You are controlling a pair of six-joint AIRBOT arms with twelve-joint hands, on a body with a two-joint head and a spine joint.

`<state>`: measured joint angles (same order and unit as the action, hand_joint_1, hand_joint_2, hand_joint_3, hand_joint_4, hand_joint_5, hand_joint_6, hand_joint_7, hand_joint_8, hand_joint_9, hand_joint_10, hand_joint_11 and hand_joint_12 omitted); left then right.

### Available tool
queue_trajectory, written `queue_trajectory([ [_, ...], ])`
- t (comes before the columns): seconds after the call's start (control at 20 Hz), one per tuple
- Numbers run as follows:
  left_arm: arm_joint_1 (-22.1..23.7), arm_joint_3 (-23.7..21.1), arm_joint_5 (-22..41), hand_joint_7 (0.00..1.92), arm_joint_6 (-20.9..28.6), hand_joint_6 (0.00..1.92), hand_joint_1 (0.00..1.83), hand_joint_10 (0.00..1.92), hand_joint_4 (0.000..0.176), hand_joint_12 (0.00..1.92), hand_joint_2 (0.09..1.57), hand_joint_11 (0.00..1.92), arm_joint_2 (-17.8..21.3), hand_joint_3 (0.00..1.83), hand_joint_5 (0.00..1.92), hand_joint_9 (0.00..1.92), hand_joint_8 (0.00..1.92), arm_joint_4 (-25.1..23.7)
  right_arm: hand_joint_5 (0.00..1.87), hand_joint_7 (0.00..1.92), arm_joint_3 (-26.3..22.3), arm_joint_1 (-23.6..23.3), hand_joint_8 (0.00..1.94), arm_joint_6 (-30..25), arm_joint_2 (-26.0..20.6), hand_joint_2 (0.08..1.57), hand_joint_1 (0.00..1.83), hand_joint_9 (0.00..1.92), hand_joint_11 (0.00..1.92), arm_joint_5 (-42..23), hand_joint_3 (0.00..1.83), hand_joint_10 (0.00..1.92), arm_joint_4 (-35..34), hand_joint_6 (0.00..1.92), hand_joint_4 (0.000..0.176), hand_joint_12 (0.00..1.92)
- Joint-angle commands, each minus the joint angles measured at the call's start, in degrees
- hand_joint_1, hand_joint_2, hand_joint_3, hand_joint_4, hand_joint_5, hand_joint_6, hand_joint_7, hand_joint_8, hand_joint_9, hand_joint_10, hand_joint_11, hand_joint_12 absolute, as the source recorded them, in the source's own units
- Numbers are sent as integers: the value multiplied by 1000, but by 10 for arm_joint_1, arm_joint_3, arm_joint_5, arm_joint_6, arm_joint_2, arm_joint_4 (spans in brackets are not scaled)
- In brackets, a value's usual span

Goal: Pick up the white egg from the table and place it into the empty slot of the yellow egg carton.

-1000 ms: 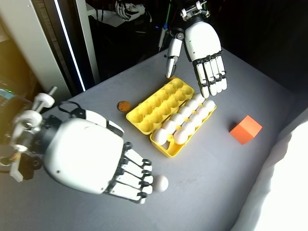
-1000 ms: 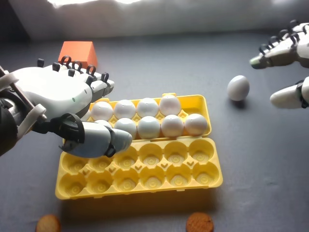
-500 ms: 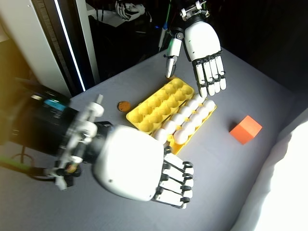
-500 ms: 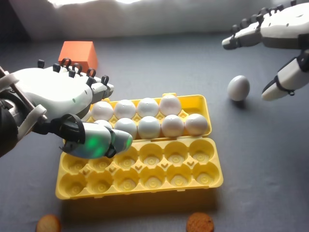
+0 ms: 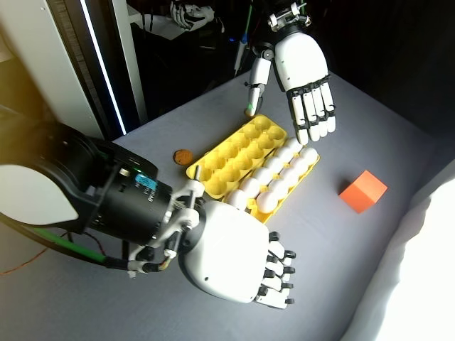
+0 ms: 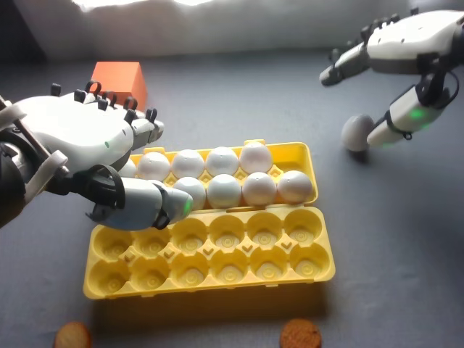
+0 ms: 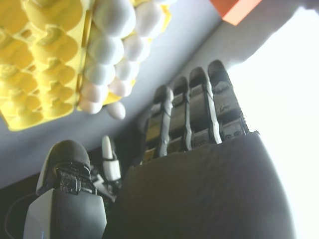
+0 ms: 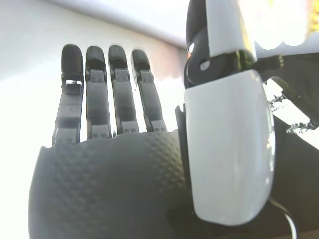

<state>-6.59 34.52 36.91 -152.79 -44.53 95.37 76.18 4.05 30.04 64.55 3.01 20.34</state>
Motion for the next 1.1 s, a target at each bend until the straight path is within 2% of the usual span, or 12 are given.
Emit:
queue_trajectory([
  [0.0,10,0,8,172,-5,3,0,4,0,372,1157,0,4,1,169,152,4,-29,404,409,9,4,30,-1,-5,961,1075,353,0,-60,0,57,-2,36,0,1042],
  [0.15,12,-2,7,200,-15,8,0,8,0,397,1157,0,4,0,203,173,9,-24,435,446,30,17,36,-1,8,971,1054,382,0,-80,2,71,-11,39,0,1083],
  [0.2,13,-2,10,180,-15,4,0,4,0,334,1157,0,4,0,179,152,5,-24,434,442,35,19,32,-1,11,985,1018,374,0,-89,8,68,-17,36,0,1093],
  [0.3,14,-4,25,222,-15,8,0,10,0,421,1163,0,3,1,221,191,9,-22,454,463,43,22,34,-1,17,1005,1038,378,0,-102,12,73,-27,38,0,1066],
  [0.4,16,-4,37,226,-15,4,0,5,0,409,1157,0,3,0,212,191,5,-23,454,483,54,29,36,-1,27,1009,1040,379,0,-102,10,76,-39,31,0,1011],
  [0.5,17,-4,46,246,-15,4,0,8,0,473,1151,0,3,0,228,216,5,-25,462,501,66,38,35,-1,36,1000,1054,398,0,-104,3,89,-53,26,0,1073],
  [0.6,17,-4,53,227,-15,3,0,5,0,383,1148,0,3,0,211,189,3,-26,495,519,73,48,37,-1,41,1010,1065,414,0,-120,4,106,-54,33,0,1129],
  [0.65,17,-3,56,241,-15,6,0,9,0,416,1151,0,3,0,224,203,7,-27,506,518,77,51,33,-1,44,1017,1061,409,0,-121,5,112,-54,33,0,1115],
  [0.7,18,-1,58,180,-15,4,0,4,0,304,1158,0,2,2,167,150,5,-28,513,535,84,55,36,-1,47,1023,1031,420,0,-123,6,125,-58,31,0,1145],
  [0.8,19,2,58,234,-15,1,0,4,0,448,1154,0,2,0,218,207,1,-29,491,522,92,60,27,-1,51,1044,1022,403,0,-123,11,131,-60,18,0,1117],
  [1.05,22,4,57,253,-14,4,0,5,0,491,1158,0,1,1,235,221,5,-28,504,532,112,77,25,-1,61,1044,1033,390,0,-123,5,155,-71,16,0,1117],
])
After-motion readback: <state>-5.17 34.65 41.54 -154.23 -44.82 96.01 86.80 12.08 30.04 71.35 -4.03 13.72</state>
